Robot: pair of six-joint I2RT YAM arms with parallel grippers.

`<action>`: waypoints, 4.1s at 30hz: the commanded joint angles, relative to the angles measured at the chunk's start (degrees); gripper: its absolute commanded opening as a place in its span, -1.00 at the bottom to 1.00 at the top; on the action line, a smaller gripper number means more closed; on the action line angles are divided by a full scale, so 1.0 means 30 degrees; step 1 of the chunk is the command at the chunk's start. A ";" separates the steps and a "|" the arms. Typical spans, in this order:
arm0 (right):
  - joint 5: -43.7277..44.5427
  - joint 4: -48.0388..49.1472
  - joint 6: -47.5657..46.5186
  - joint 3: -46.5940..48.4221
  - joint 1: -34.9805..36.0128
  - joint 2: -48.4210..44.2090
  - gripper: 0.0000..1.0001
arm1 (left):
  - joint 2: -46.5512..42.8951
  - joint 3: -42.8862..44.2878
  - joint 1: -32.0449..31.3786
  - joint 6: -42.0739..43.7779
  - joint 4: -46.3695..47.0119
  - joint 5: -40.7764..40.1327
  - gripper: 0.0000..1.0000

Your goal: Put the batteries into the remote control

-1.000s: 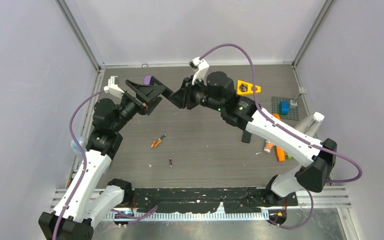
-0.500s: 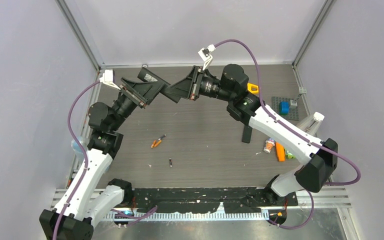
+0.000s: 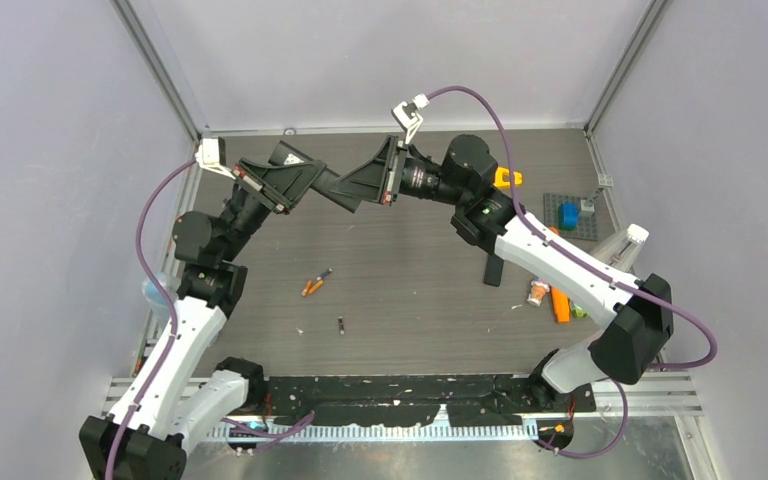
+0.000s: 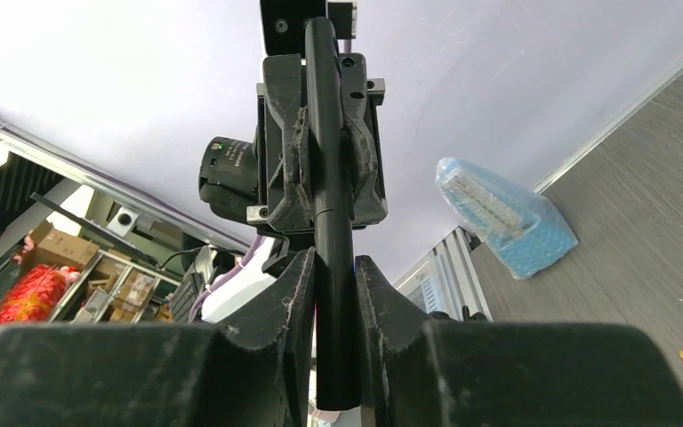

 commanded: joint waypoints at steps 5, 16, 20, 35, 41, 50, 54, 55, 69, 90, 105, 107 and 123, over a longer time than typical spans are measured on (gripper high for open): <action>0.0340 0.2496 0.1549 -0.0673 -0.0162 -0.0357 -0.28 | -0.0222 0.0134 0.0014 0.0440 0.0743 0.0178 -1.00; 0.0737 0.2506 0.2223 -0.0362 -0.0122 0.0357 0.18 | 0.0143 0.0415 0.0013 -0.1076 0.0777 0.0107 -1.00; 0.0627 0.1838 0.2016 -0.0134 -0.0049 0.0580 0.14 | 0.0208 0.0384 0.0014 -0.1509 0.1087 -0.0179 -1.00; 0.0753 0.1267 0.1953 -0.2716 -0.0150 0.0358 -0.61 | -0.0181 0.0157 0.0014 -0.2752 0.2277 -0.3265 -1.00; 0.0718 0.2465 0.2455 -0.3721 -0.0512 0.0049 -0.62 | -0.0637 -0.0064 0.0014 -0.2543 0.1606 -0.4868 -1.00; 0.1008 0.2583 0.2809 -0.4210 -0.1089 -0.0304 -0.66 | -0.1112 -0.0481 0.0014 -0.1843 0.0437 -0.5800 -1.00; 0.1081 0.2746 0.2889 -0.4454 -0.1182 -0.0450 -0.44 | -0.1197 -0.0536 0.0014 -0.1643 0.0202 -0.6135 -1.00; 0.1086 0.2747 0.2880 -0.4468 -0.1200 -0.0457 -0.42 | -0.1172 -0.0524 0.0007 -0.1628 0.0188 -0.6122 -1.00; 0.0869 0.3609 0.3413 -0.4227 -0.1526 -0.0024 -0.12 | -0.0354 -0.0386 0.0014 -0.1668 0.0211 -0.5579 -1.00; 0.0245 0.1586 0.2740 0.0963 -0.0571 0.3329 0.44 | 0.0462 -0.0026 0.0014 -0.3455 0.0372 -0.4012 -1.00; 0.1455 0.0801 0.2266 -0.0219 -0.0340 0.3714 0.04 | 0.0940 -0.0301 0.0014 -0.5293 0.2375 -0.4672 -1.00; 0.1407 0.1096 0.2289 -0.0879 -0.0349 0.3593 -0.12 | 0.0906 -0.0302 0.0014 -0.5370 0.2606 -0.5128 -1.00; 0.1055 0.6254 0.4789 -0.5045 -0.1333 0.2715 -0.89 | 0.0793 -0.0228 0.0584 -0.5456 0.3487 -0.6393 -1.00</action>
